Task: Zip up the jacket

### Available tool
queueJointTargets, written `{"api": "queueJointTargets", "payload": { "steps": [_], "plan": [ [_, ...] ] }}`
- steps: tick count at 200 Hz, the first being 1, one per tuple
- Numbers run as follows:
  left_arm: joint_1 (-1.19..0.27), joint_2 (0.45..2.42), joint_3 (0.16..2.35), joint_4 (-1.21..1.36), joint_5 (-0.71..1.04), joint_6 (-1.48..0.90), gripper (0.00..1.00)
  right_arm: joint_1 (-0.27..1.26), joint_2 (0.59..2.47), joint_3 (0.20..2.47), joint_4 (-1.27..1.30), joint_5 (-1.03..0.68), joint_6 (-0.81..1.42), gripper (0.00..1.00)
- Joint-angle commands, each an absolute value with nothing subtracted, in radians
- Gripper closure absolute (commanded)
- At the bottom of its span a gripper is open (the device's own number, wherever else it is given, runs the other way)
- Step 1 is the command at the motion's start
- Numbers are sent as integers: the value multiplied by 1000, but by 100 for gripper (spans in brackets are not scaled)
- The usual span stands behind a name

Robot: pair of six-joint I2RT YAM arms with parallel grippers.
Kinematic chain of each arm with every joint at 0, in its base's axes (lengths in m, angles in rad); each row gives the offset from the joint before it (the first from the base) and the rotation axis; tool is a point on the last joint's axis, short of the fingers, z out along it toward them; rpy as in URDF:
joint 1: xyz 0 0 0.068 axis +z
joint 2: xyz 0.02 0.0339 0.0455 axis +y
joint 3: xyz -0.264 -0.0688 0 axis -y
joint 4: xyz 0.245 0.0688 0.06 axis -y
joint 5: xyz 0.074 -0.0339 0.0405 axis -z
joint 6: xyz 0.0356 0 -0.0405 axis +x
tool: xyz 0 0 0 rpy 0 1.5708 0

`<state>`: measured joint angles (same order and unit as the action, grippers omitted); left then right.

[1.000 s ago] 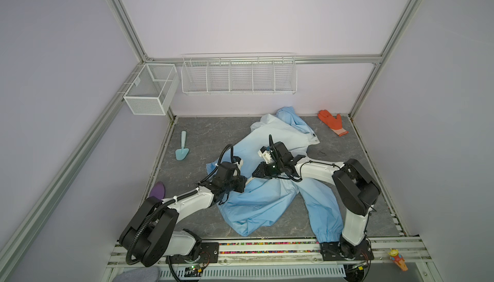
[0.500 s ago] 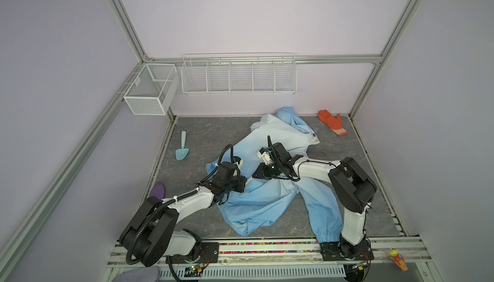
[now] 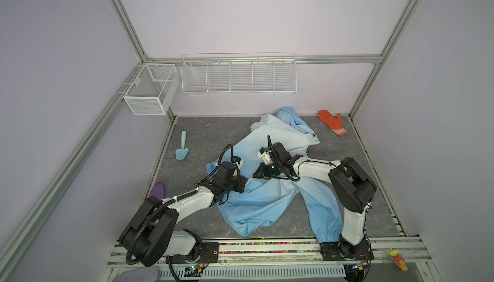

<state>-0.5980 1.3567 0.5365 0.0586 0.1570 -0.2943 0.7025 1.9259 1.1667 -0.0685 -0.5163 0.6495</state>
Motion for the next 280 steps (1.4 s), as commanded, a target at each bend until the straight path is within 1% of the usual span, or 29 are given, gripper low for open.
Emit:
{"api": "queueJointTargets", "payload": {
  "steps": [1, 12, 21, 28, 40, 76, 109, 134, 188, 206, 213, 220, 225, 231, 235, 244, 256, 280],
  "plan": [
    [-600, 1327, 579, -13, 148, -282, 57, 707, 1912, 1194, -108, -506, 622, 93],
    [-600, 1305, 589, -39, 143, -274, 44, 707, 1906, 1205, -130, -504, 606, 93],
    [-601, 1282, 593, -53, 145, -264, 37, 707, 1897, 1211, -146, -501, 597, 93],
    [-600, 1262, 594, -62, 155, -247, 33, 707, 1888, 1215, -156, -499, 590, 93],
    [-602, 1229, 592, -67, 186, -204, 30, 708, 1871, 1222, -173, -497, 578, 93],
    [-608, 1182, 590, -84, 178, -95, 28, 708, 1827, 1236, -217, -498, 554, 93],
    [-677, 1152, 551, -16, 134, 58, 27, 707, 1791, 1235, -235, -497, 548, 93],
    [-676, 1161, 551, 6, 123, 73, 26, 707, 1772, 1238, -244, -497, 546, 93],
    [-679, 1252, 595, 6, 83, 71, 26, 698, 1692, 1233, -274, -483, 532, 93],
    [-679, 1272, 615, -8, 86, 76, 28, 695, 1666, 1233, -284, -481, 527, 93],
    [-678, 1278, 623, -14, 84, 77, 30, 694, 1657, 1234, -288, -480, 526, 93],
    [-679, 1284, 633, -23, 88, 81, 34, 693, 1653, 1236, -292, -480, 523, 93],
    [-678, 1286, 641, -33, 89, 82, 38, 691, 1650, 1238, -296, -479, 522, 93],
    [-678, 1286, 651, -43, 88, 81, 46, 690, 1648, 1240, -300, -479, 520, 93],
    [-678, 1285, 658, -51, 88, 80, 53, 689, 1648, 1241, -301, -479, 520, 93],
    [-678, 1278, 670, -67, 75, 75, 75, 687, 1646, 1244, -306, -477, 519, 93],
    [-679, 1259, 686, -89, 56, 76, 100, 684, 1646, 1245, -311, -473, 517, 93],
    [-678, 1190, 717, -153, 38, 89, 100, 679, 1650, 1261, -338, -429, 502, 93]
  ]
}}
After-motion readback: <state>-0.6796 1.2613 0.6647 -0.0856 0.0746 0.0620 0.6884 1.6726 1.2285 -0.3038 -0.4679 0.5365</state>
